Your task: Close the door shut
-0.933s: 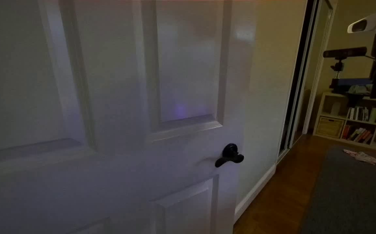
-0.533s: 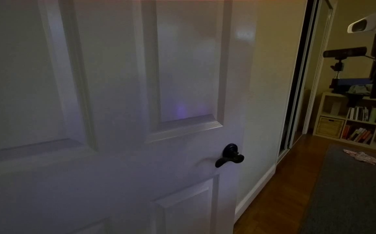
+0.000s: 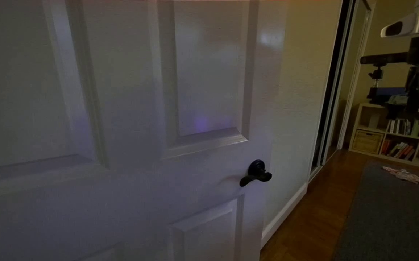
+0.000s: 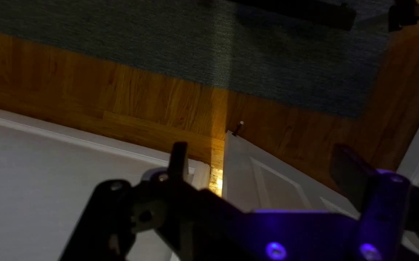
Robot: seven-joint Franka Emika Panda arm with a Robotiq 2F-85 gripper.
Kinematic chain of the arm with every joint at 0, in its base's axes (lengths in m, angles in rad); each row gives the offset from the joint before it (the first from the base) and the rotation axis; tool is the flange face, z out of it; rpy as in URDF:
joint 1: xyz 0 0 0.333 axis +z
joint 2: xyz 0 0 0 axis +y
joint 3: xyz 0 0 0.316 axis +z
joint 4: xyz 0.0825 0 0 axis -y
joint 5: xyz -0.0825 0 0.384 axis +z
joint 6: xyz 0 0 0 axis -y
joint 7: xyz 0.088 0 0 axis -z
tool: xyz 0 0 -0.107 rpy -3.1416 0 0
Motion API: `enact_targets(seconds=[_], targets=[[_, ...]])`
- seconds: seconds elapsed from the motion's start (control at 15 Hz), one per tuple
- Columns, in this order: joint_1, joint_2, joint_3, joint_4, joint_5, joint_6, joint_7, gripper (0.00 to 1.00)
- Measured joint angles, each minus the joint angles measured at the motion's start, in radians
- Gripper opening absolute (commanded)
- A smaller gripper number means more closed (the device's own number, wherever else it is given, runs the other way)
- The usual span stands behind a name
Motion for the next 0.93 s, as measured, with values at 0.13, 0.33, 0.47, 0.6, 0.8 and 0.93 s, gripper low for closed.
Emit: enact_targets(seconds=[0.13,0.33,0.47,0.6,0.8,0.93], targets=[[0.033,0.031,0.018,0.010,0.070,0.047,0.025,1.00],[0.076,0.095,0.058,0.032,0.165,0.154,0.089,1.00],[0.090,0.143,0.092,0.049,0.201,0.245,0.159,1.00],[0.091,0.187,0.128,0.064,0.209,0.336,0.237,1.00],[0.091,0.244,0.162,0.088,0.209,0.426,0.307,1.00],[0.091,0.260,0.164,0.099,0.209,0.435,0.315,1.00]])
